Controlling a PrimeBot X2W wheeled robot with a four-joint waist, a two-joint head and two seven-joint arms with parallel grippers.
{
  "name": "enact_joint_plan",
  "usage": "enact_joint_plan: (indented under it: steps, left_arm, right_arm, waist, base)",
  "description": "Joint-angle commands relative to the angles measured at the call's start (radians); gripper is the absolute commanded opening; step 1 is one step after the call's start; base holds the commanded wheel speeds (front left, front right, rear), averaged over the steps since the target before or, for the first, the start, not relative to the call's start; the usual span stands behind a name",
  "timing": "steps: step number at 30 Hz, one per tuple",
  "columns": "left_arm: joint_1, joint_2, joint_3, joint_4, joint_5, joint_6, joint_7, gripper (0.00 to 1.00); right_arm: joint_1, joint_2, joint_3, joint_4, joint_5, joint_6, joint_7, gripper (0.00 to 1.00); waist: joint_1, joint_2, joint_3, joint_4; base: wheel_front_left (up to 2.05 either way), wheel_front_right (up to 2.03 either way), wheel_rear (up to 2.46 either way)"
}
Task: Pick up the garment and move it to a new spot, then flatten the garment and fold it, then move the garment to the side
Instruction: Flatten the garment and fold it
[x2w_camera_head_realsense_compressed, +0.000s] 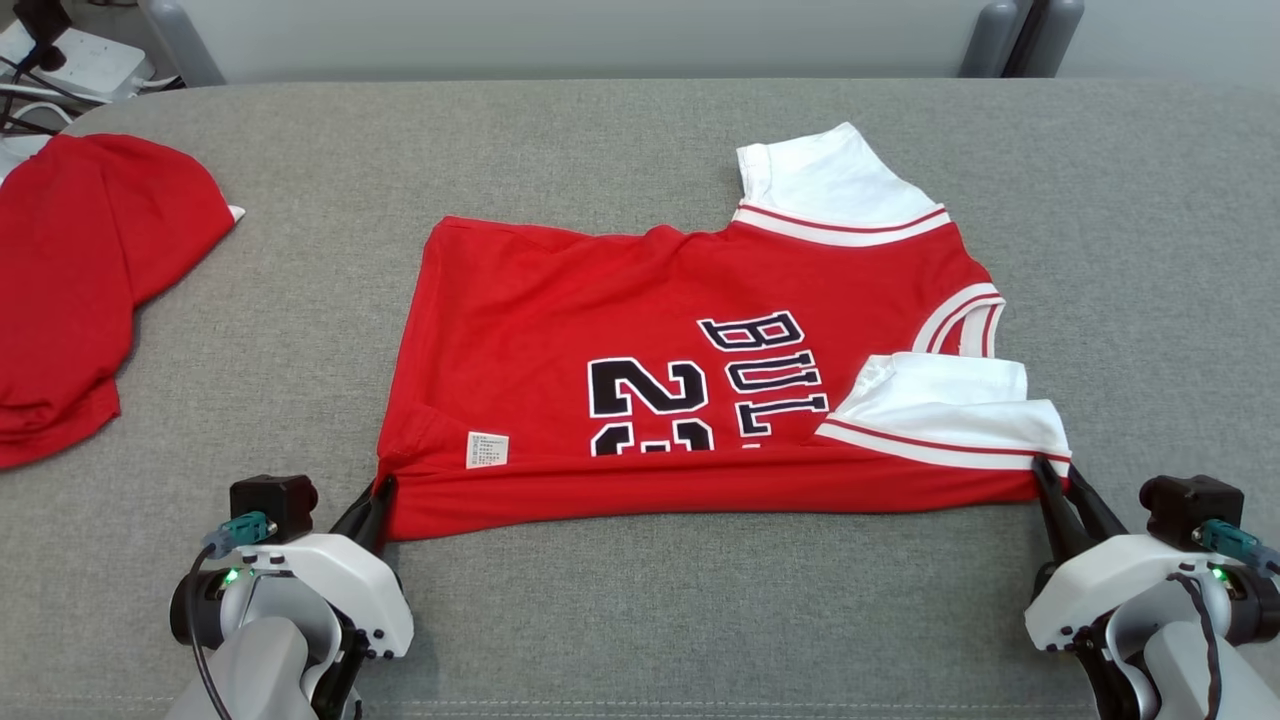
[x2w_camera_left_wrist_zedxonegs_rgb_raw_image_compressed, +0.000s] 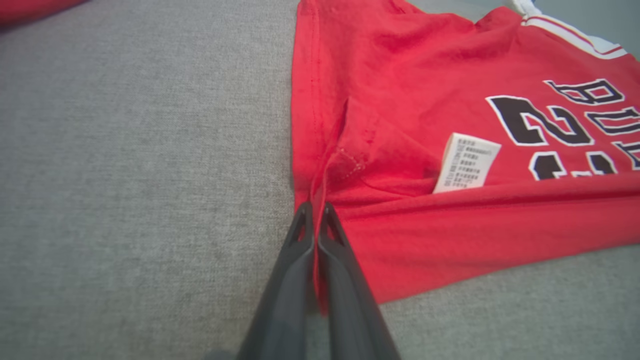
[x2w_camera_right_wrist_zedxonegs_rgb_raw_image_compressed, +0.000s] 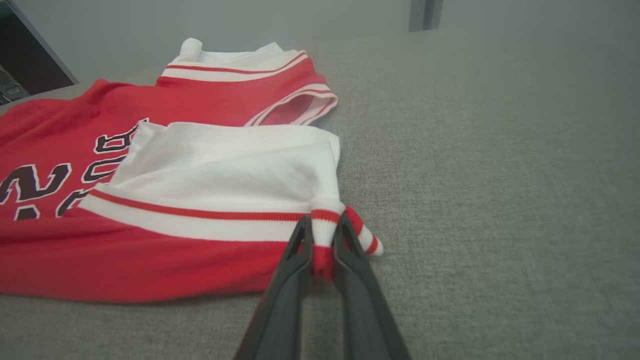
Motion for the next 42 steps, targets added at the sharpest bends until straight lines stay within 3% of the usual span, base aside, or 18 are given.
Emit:
enact_joint_plan:
  steps: [1, 2, 3, 4, 5, 16, 27, 42]
  left_arm:
    - [-0.011, 0.038, 0.037, -0.008, 0.008, 0.001, -0.009, 0.00]
    - [-0.010, 0.037, 0.038, -0.009, 0.009, 0.001, -0.009, 0.00]
    - [-0.009, 0.036, 0.039, -0.009, 0.011, 0.001, -0.009, 0.36]
    - [-0.008, 0.036, 0.040, -0.013, 0.014, 0.001, -0.009, 0.87]
    - [-0.007, 0.036, 0.042, -0.016, 0.016, 0.001, -0.009, 1.00]
    - [0.057, 0.037, 0.136, -0.107, 0.108, 0.046, -0.009, 1.00]
    - [0.101, 0.008, 0.230, -0.215, 0.208, 0.048, -0.009, 1.00]
    - [-0.064, -0.026, 0.301, -0.256, 0.316, 0.019, -0.009, 1.00]
  right_arm:
    - [0.009, -0.017, 0.009, -0.010, -0.005, -0.003, -0.006, 0.00]
    - [0.009, -0.016, 0.011, -0.010, -0.004, -0.003, -0.006, 0.00]
    - [0.010, -0.014, 0.012, -0.007, -0.002, -0.003, -0.006, 0.42]
    - [0.009, -0.013, 0.013, -0.005, 0.001, -0.003, -0.006, 0.99]
    - [0.008, -0.012, 0.014, -0.004, 0.002, -0.003, -0.006, 1.00]
    - [0.031, -0.022, -0.067, -0.046, -0.033, -0.003, -0.006, 1.00]
    - [0.035, -0.005, -0.115, -0.116, -0.081, -0.003, -0.006, 1.00]
    - [-0.132, -0.003, -0.087, -0.176, -0.135, -0.003, -0.006, 1.00]
  waist:
    - [0.0000, 0.0000, -0.001, -0.003]
    - [0.0000, 0.0000, -0.001, -0.004]
    - [0.0000, 0.0000, -0.001, -0.006]
    - [0.0000, 0.0000, -0.001, -0.008]
    - [0.0000, 0.0000, -0.001, -0.009]
    - [0.0000, 0.0000, -0.044, -0.001]
    - [0.0000, 0.0000, -0.045, 0.008]
    - [0.0000, 0.0000, 0.113, -0.020]
  base:
    - [0.00, 0.00, 0.00]
    - [0.00, 0.00, 0.00]
    - [0.00, 0.00, 0.00]
    - [0.00, 0.00, 0.00]
    - [0.00, 0.00, 0.00]
    - [0.00, 0.00, 0.00]
    - [0.00, 0.00, 0.00]
    - [0.00, 0.00, 0.00]
